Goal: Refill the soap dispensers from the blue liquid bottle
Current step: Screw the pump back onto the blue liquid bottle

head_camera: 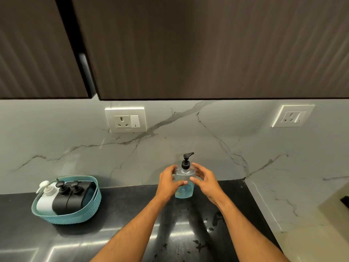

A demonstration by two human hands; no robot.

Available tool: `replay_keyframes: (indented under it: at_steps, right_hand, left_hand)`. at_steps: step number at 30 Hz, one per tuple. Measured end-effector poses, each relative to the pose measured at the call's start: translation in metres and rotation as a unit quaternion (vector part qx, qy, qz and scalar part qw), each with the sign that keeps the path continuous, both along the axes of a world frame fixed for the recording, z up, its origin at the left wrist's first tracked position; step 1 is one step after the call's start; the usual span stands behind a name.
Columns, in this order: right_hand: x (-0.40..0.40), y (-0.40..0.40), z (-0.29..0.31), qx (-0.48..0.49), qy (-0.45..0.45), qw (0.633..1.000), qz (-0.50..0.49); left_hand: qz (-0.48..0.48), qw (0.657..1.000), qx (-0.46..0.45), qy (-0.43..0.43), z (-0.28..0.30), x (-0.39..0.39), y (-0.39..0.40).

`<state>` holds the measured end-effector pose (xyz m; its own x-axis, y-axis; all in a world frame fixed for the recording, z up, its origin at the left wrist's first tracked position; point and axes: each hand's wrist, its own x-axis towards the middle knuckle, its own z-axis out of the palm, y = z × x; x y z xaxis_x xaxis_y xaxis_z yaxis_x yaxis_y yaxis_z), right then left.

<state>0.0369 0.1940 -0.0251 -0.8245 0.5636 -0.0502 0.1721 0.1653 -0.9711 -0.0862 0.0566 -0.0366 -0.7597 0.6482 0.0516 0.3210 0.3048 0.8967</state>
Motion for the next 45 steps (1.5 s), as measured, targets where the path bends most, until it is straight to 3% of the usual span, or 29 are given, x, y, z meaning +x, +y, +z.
replay_keyframes:
  at_steps: [21, 45]
  right_hand:
    - [-0.006, 0.001, -0.005, -0.061, -0.016, 0.998, 0.013]
    - [0.003, -0.006, 0.003, -0.041, -0.033, 0.998, 0.020]
  left_hand:
    - [-0.021, 1.000, 0.004, 0.000, -0.013, -0.003, 0.007]
    - [-0.023, 0.999, -0.025, 0.027, -0.005, 0.008, 0.002]
